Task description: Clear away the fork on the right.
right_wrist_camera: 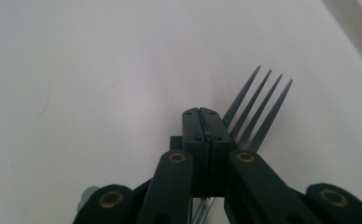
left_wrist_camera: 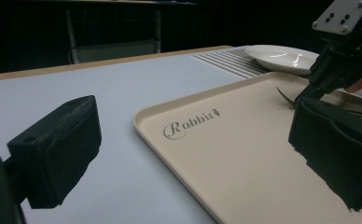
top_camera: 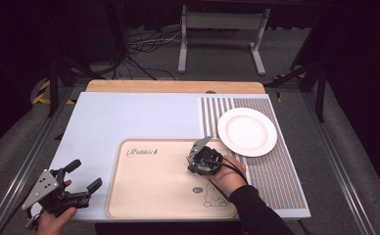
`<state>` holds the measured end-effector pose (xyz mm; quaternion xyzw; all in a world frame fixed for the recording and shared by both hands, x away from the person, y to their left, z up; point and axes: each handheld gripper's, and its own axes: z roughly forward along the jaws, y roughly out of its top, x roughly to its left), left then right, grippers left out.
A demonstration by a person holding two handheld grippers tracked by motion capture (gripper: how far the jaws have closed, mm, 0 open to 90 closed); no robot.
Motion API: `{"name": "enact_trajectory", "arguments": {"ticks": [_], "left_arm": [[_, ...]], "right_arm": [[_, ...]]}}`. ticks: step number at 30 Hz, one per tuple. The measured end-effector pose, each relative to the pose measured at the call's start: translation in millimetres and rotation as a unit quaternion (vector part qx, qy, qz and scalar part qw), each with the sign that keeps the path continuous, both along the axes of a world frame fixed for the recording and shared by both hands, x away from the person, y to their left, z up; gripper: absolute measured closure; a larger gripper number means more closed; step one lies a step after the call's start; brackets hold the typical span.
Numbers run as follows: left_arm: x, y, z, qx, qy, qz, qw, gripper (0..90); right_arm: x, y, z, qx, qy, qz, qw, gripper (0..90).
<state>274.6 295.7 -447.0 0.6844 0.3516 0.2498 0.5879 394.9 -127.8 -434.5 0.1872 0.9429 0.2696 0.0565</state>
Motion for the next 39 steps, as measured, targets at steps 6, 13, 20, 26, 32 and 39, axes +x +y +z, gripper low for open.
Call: {"name": "enact_trajectory", "arguments": {"ticks": [6, 13, 20, 26, 32, 39], "left_arm": [[0.0, -0.3, 0.0, 0.001, 0.001, -0.002, 1.0000, 3.1], [0.0, -0.4, -0.1, 0.001, 0.002, -0.002, 1.0000, 3.1], [0.1, -0.4, -0.1, 0.001, 0.002, -0.001, 1.0000, 3.1], [0.1, -0.3, -0.2, 0.001, 0.002, -0.002, 1.0000, 3.1], [0.3, -0.6, -0.4, 0.001, 0.002, -0.002, 1.0000, 3.1], [0.2, -0.7, -0.4, 0.001, 0.002, -0.002, 1.0000, 3.1]], "right_arm": [[6.5, -12.1, 0.0, 0.003, -0.004, -0.025, 0.9997, 90.0], [12.6, -26.4, -0.3, 0.010, -0.006, -0.047, 0.9988, 90.0], [15.9, -38.2, -0.7, 0.016, -0.006, -0.067, 0.9976, 90.0], [17.9, -54.5, -1.9, 0.029, -0.007, -0.091, 0.9954, 90.0], [19.3, -67.2, -2.2, 0.034, -0.007, -0.110, 0.9933, 90.0], [20.4, -76.8, -2.9, 0.042, -0.007, -0.128, 0.9909, 90.0]]}}
